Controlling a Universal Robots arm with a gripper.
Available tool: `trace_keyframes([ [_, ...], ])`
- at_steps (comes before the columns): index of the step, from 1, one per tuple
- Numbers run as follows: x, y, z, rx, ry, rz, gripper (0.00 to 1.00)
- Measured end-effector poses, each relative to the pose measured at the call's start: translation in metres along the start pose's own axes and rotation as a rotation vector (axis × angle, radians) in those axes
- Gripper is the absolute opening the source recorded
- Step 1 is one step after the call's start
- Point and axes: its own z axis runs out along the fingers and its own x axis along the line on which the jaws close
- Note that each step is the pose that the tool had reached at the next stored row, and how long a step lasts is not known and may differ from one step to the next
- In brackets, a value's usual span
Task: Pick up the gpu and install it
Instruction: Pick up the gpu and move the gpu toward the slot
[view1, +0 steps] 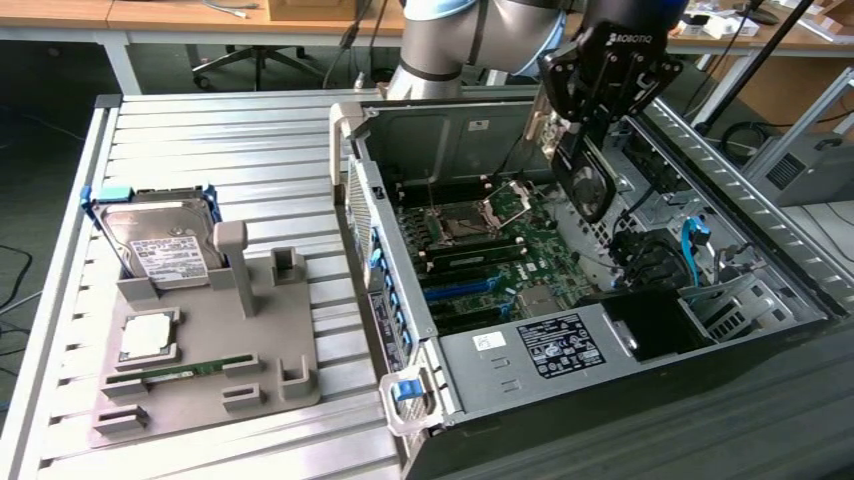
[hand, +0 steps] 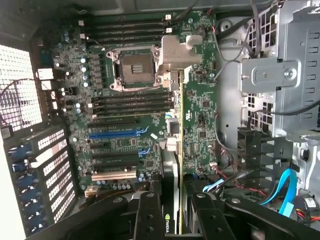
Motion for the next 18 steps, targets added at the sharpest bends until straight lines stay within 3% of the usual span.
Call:
trace_keyframes([
  [2, -0.001, 0.0004, 0.0000, -0.0237, 0.0019, 0.001, 0.27],
  [4, -0.002, 0.0005, 0.0001, -0.0688, 0.0051, 0.002, 0.27],
  [5, -0.002, 0.0006, 0.0005, -0.0782, 0.0060, 0.002, 0.27],
  [7, -0.002, 0.0010, 0.0035, -0.0829, 0.0062, 0.003, 0.27],
  [18, -0.006, 0.0039, 0.0236, -0.0836, 0.0081, 0.002, 0.27],
])
